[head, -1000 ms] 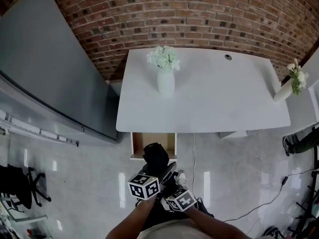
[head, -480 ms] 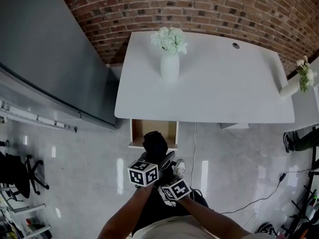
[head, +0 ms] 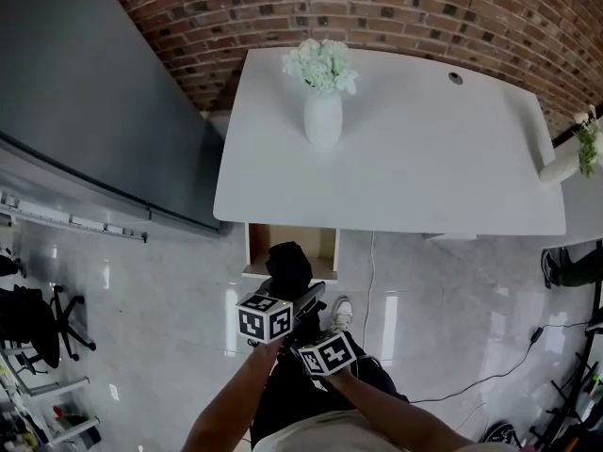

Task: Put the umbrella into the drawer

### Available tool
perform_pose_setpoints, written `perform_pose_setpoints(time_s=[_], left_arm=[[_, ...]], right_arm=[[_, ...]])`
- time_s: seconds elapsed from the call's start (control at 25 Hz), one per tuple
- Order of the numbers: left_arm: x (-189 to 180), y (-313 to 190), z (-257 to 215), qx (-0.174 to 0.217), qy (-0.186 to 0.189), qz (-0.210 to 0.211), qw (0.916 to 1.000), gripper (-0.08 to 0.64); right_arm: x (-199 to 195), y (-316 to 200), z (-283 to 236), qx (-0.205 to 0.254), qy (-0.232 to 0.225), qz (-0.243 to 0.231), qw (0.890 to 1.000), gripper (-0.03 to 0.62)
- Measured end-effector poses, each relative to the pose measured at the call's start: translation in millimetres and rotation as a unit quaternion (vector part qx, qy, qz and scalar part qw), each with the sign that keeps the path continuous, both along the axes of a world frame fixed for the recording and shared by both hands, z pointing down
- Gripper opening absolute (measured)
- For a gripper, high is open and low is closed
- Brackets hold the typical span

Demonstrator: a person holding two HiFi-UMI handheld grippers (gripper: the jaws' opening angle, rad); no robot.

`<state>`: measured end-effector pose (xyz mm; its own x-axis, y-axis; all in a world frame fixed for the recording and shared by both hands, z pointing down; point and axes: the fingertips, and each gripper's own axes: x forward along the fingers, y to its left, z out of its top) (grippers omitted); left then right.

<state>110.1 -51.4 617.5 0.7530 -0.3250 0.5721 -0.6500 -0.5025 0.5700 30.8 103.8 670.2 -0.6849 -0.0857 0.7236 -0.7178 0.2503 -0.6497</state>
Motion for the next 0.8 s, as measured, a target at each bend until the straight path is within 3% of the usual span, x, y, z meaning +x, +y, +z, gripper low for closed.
perform_pose_setpoints(time_s=[0.28,0.68,0.8], left_arm=[[9.8,-3.0,9.3,0.008,-0.035,0.038,0.9986,0.356],[-0.3,0.9,22.7,-0.077,0.004,0.096,0.9924,0.373],[1.6,4.0,28.7,-0.095,0.009,0.120,0.9881,0.380]], right_arm=[[8.2,-5.7,10.2,-0.006,0.007,0.012,1.000,0.091],[-0.5,-3.0,2.9,-0.016,-0.030,-0.005,0.999,0.091],[5.3,-3.6,9.9,-0.005,-0.019,-0.009,1.000,0.091]])
